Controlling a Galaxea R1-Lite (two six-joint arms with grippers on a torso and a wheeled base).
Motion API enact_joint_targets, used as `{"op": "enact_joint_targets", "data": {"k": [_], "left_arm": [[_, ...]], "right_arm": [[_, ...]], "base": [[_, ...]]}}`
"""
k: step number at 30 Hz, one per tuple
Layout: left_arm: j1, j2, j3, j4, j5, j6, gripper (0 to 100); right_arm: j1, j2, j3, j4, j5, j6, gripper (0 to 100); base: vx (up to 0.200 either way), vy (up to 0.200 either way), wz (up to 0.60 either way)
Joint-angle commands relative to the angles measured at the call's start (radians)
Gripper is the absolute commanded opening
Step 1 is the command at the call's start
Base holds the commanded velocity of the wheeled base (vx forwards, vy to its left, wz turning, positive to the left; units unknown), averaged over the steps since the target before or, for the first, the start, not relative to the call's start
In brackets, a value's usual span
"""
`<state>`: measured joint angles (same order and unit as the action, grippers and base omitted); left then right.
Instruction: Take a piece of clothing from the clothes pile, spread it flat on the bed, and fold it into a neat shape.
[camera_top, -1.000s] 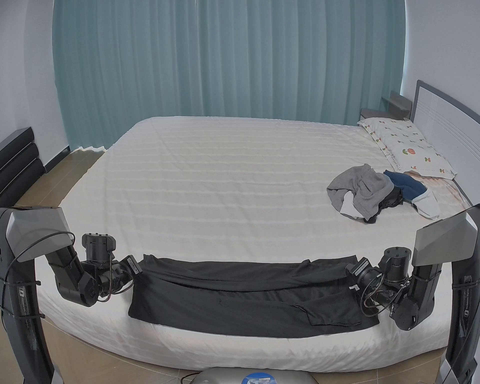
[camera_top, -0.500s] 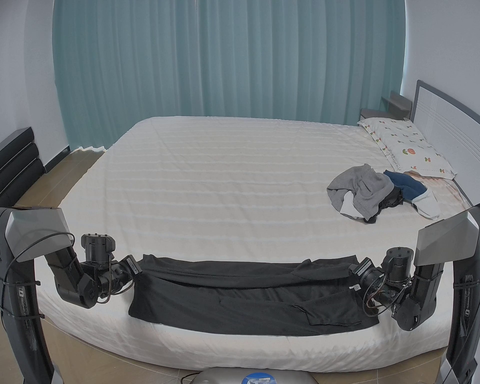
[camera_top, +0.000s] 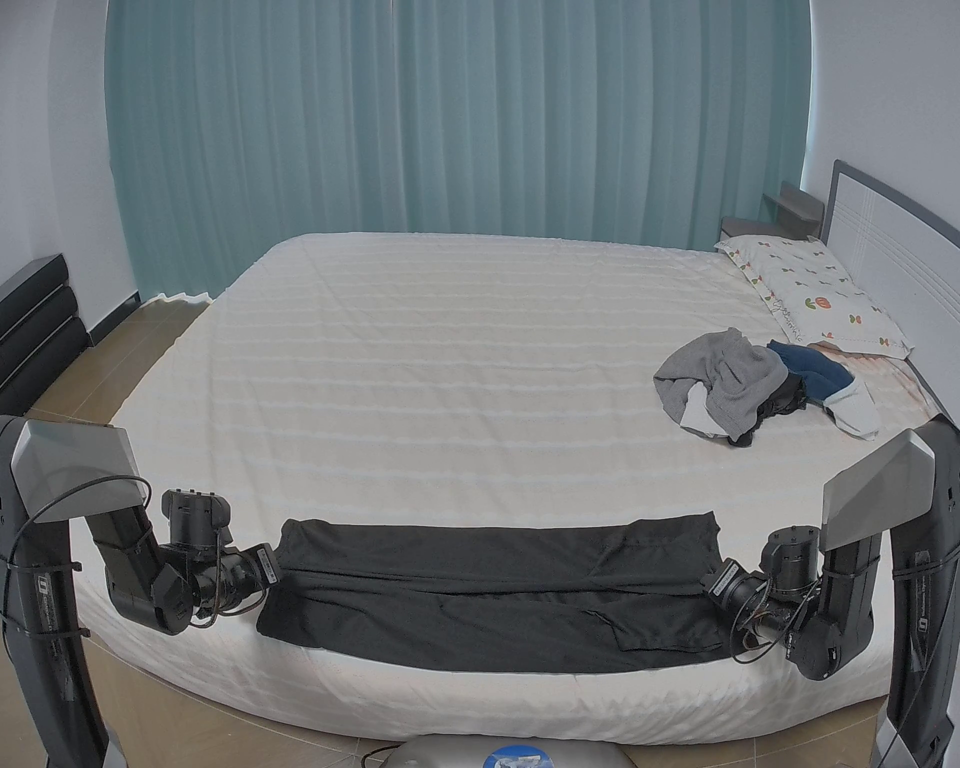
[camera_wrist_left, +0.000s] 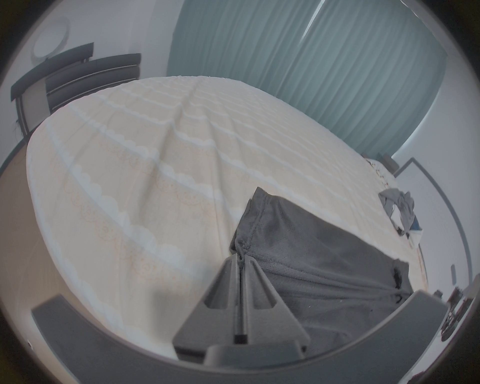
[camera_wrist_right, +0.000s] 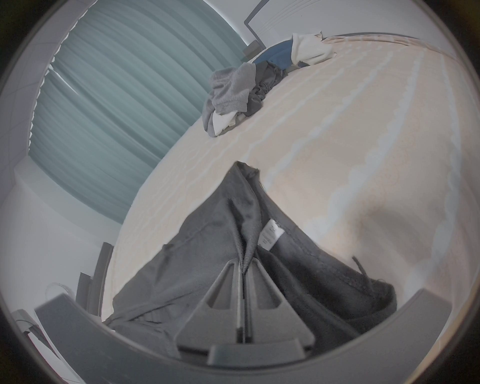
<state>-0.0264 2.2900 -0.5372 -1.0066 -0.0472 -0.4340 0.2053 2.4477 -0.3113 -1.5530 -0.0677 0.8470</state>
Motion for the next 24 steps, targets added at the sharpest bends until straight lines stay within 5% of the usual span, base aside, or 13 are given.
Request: {"op": "enact_joint_targets", "data": {"k": [1, 5, 6, 17, 24], "left_arm": [[-0.003, 0.006, 0.016, -0.001, -0.002, 0.005, 0], [-0.004, 0.005, 0.023, -0.001, -0.005, 0.006, 0], [-0.004, 0.003, 0.023, -0.004, -0.005, 0.006, 100], [0.023, -0.053, 0.008, -0.018, -0.017, -0.009, 100], [0.022, -0.037, -0.116, -0.007, -0.069, -0.223, 100]], "right_arm": [[0.000, 0.033, -0.002, -0.012, 0.000, -0.002, 0], [0.000, 0.034, -0.003, -0.012, 0.000, -0.005, 0], [0.000, 0.034, -0.005, -0.012, 0.002, -0.005, 100], [-0.041, -0.018, -0.006, -0.013, 0.014, 0.007, 100], [-0.086, -0.021, -0.032, -0.013, 0.066, 0.083, 100]], "base": [[0.000, 0.000, 0.00], [0.000, 0.000, 0.00], [0.000, 0.000, 0.00], [0.000, 0.000, 0.00], [0.000, 0.000, 0.00]]}}
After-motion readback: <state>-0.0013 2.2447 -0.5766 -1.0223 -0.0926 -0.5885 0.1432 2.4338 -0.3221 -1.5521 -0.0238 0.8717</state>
